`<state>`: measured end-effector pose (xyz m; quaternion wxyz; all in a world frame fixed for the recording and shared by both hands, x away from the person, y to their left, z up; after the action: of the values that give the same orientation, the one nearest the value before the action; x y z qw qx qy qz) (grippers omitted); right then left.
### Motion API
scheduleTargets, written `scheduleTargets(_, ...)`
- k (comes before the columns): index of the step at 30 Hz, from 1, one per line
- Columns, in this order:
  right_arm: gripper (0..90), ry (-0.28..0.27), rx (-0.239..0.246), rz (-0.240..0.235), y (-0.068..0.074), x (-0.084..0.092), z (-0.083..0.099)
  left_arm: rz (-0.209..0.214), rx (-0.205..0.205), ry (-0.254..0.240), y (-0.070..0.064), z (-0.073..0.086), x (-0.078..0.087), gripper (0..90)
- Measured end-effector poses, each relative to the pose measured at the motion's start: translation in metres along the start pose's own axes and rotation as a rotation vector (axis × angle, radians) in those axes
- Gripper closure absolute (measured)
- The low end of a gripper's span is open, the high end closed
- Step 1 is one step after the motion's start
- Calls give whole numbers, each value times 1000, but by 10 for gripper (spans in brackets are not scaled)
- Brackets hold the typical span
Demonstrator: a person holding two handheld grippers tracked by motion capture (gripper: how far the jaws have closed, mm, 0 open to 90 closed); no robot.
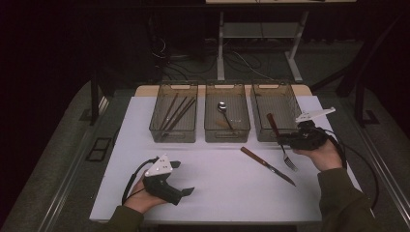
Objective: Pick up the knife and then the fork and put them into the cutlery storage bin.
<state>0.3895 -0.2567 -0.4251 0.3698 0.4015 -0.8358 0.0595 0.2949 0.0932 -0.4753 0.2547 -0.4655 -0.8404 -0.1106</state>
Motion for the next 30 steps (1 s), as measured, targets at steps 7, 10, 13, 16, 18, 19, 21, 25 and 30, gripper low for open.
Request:
scheduleTargets(7, 770, -129, -7, 26, -4, 13, -10, -8, -10, 5, 3, 1, 0, 0)
scheduleTargets(10, 770, -165, -9, 44, -7, 17, -14, -14, -8, 4, 6, 2, 0, 0)
scheduleTargets(13, 769, -212, -11, 56, -10, 24, -20, -18, -7, 6, 7, 2, -2, 0)
scheduleTargets(16, 770, -242, -7, 72, -12, 30, -27, -21, -12, 14, 8, 3, -3, 0)
scheduleTargets(18, 769, -265, -7, 90, -15, 35, -33, -24, -13, 14, 9, 3, -3, 0)
scheduleTargets(19, 770, -275, -11, 96, -17, 37, -36, -24, -13, 13, 9, 3, -2, 0)
scheduleTargets(21, 770, -285, -14, 108, -22, 40, -43, -25, -15, 16, 8, 4, -2, 0)
scheduleTargets(25, 770, -312, -20, 141, -31, 47, -57, -25, -17, 19, 8, 4, -2, 0)
scheduleTargets(30, 769, -352, -47, 172, -43, 55, -73, -24, -16, 17, 8, 4, -2, 0)
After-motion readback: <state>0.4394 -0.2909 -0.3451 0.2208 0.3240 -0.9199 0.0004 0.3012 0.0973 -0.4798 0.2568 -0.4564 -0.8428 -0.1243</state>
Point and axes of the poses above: each handheld gripper's, and its own axes: x roughly backward along the jaws, z roughly out of its underside, y roughly to its left, the point moved 8 cm from there along -x, roughly forward along the jaws, and after that the axes turned 4 degrees about -z, right-handed, at the moved point
